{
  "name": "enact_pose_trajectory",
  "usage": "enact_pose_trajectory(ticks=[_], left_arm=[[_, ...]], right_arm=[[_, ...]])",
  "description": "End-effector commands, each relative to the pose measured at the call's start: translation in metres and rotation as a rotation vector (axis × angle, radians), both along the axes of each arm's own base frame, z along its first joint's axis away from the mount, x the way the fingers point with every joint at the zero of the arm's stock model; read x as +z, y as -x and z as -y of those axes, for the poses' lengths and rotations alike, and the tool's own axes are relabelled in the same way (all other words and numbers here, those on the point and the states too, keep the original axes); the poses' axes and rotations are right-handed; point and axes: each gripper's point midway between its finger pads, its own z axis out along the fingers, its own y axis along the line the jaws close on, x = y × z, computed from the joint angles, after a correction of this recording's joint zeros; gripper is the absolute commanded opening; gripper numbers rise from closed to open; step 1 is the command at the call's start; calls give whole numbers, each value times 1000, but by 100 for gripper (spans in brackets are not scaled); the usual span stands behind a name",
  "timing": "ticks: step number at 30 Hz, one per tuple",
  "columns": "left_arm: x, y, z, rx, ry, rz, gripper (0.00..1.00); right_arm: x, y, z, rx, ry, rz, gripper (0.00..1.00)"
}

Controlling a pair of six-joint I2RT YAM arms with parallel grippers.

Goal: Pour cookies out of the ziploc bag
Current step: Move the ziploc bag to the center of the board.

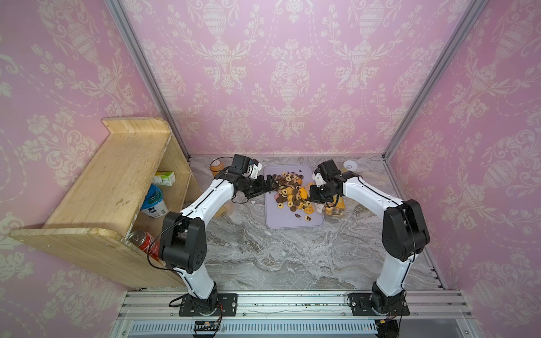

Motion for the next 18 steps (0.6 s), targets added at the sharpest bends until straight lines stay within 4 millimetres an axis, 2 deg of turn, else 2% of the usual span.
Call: enact_pose_trajectory(ticks=[1,4,11,12,13,18], left_arm=[[13,6,5,17,62,11,99],[11,10,18,40,113,7,99],[6,31,78,-6,201,36,99],[6,34,85,-13,205,44,99],[4,37,91,-15,208,50,99],[-10,46,118,6,222,95,99]], right_arm=[[28,10,2,-31,-39,49,0],[31,22,10,-50,-36,64,0],[32,48,20,-83,-56,61,0],[22,56,24,-88,-42,39,0],[20,59,25,-92,-40,40,0],[19,65,29,-98,-45,49,0]])
